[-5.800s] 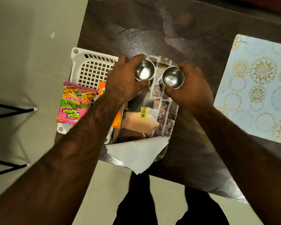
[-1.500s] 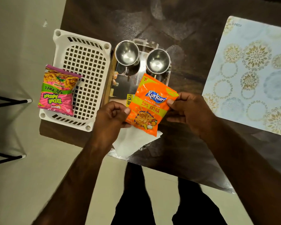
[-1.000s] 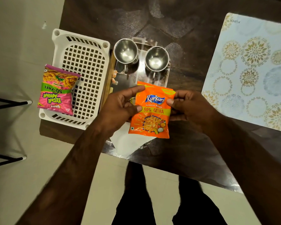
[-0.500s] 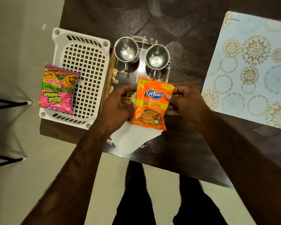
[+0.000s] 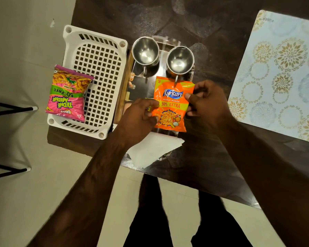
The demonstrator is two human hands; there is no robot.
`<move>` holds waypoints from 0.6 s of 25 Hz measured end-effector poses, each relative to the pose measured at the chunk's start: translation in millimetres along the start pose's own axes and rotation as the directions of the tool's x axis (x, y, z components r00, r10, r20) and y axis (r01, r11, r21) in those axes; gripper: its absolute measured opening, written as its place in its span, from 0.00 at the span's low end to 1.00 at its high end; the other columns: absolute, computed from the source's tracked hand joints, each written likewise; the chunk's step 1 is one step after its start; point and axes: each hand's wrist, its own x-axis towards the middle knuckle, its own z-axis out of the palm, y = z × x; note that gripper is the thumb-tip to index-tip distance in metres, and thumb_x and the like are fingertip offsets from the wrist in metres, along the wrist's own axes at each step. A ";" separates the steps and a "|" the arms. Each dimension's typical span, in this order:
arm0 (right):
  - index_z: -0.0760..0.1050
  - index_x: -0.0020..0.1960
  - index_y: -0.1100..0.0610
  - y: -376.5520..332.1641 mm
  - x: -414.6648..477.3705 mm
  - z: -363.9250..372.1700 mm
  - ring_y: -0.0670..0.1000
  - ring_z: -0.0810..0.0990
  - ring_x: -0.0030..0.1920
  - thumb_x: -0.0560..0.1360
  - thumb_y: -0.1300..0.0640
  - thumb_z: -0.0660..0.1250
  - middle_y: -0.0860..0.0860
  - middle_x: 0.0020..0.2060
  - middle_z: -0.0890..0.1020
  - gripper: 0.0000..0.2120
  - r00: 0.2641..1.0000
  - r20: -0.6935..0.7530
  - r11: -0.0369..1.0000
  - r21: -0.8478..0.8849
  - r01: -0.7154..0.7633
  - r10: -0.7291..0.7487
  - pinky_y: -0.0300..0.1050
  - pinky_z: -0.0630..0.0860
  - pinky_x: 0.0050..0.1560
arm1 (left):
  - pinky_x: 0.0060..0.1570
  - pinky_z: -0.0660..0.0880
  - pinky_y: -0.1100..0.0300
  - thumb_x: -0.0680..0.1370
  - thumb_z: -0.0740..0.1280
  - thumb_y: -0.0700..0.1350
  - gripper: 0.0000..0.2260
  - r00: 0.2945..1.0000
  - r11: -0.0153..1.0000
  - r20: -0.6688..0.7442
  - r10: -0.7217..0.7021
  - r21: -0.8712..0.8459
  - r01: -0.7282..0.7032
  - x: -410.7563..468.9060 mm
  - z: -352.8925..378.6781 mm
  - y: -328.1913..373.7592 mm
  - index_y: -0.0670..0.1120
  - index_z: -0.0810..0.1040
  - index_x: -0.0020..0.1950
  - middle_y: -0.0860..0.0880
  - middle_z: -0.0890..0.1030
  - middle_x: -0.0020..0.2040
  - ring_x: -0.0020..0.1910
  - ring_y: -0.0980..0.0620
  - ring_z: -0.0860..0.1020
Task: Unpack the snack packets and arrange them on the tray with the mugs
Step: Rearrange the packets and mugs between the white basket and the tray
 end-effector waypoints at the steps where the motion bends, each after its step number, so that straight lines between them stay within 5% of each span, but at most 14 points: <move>1: 0.72 0.57 0.57 0.3 -1.8 0.3 0.53 0.84 0.34 0.79 0.60 0.70 0.59 0.44 0.85 0.10 1.000 0.013 1.000 0.004 -0.010 0.010 0.46 0.84 0.32 | 0.53 0.82 0.55 0.78 0.70 0.38 0.18 1.000 1.000 0.012 -0.015 -0.008 0.015 -1.9 -1.0 -0.2 0.44 0.76 0.68 0.45 0.75 0.63 0.57 0.48 0.80; 3: 0.73 0.59 0.56 4.8 -6.4 0.1 0.54 0.84 0.34 0.79 0.55 0.71 0.59 0.46 0.85 0.12 1.000 -0.015 1.000 0.008 -0.024 0.024 0.50 0.85 0.35 | 0.55 0.82 0.54 0.78 0.71 0.38 0.18 0.999 1.000 0.037 -0.019 -0.016 0.020 -6.7 -4.4 -0.4 0.44 0.76 0.68 0.45 0.75 0.62 0.57 0.47 0.80; 5: 0.75 0.58 0.50 12.4 -10.6 -3.7 0.55 0.84 0.36 0.77 0.48 0.71 0.55 0.45 0.84 0.12 0.985 -0.171 0.997 -0.074 0.000 -0.013 0.56 0.85 0.39 | 0.50 0.80 0.64 0.78 0.71 0.38 0.17 1.000 1.000 -0.010 -0.003 -0.027 0.003 -12.0 -15.4 -4.7 0.46 0.77 0.67 0.47 0.76 0.62 0.55 0.52 0.80; 8: 0.77 0.50 0.43 20.3 -20.2 -13.4 0.54 0.84 0.39 0.74 0.45 0.69 0.44 0.37 0.82 0.06 0.940 -0.333 0.992 -0.116 0.043 -0.080 0.61 0.83 0.45 | 0.42 0.74 0.73 0.76 0.69 0.36 0.15 0.942 1.000 -0.337 -0.004 -0.012 0.000 -20.1 -59.5 -18.9 0.47 0.79 0.62 0.50 0.80 0.59 0.49 0.62 0.79; 12: 0.78 0.46 0.41 22.3 -35.3 -9.9 0.43 0.79 0.25 0.74 0.49 0.69 0.41 0.29 0.80 0.03 0.956 -0.271 0.992 -0.087 0.096 -0.117 0.50 0.80 0.33 | 0.56 0.78 0.53 0.75 0.68 0.40 0.15 0.736 0.945 -0.677 0.021 0.253 0.205 -29.2 -141.8 -54.6 0.46 0.77 0.62 0.43 0.76 0.62 0.56 0.46 0.79; 15: 0.79 0.44 0.40 12.6 -45.4 3.8 0.43 0.77 0.23 0.73 0.50 0.68 0.49 0.32 0.81 0.04 0.959 -0.228 0.983 -0.103 0.151 -0.171 0.39 0.74 0.27 | 0.64 0.74 0.44 0.75 0.72 0.49 0.24 0.729 0.830 -0.681 -0.076 0.362 0.425 -23.7 -175.6 -75.4 0.45 0.72 0.69 0.41 0.72 0.67 0.66 0.41 0.73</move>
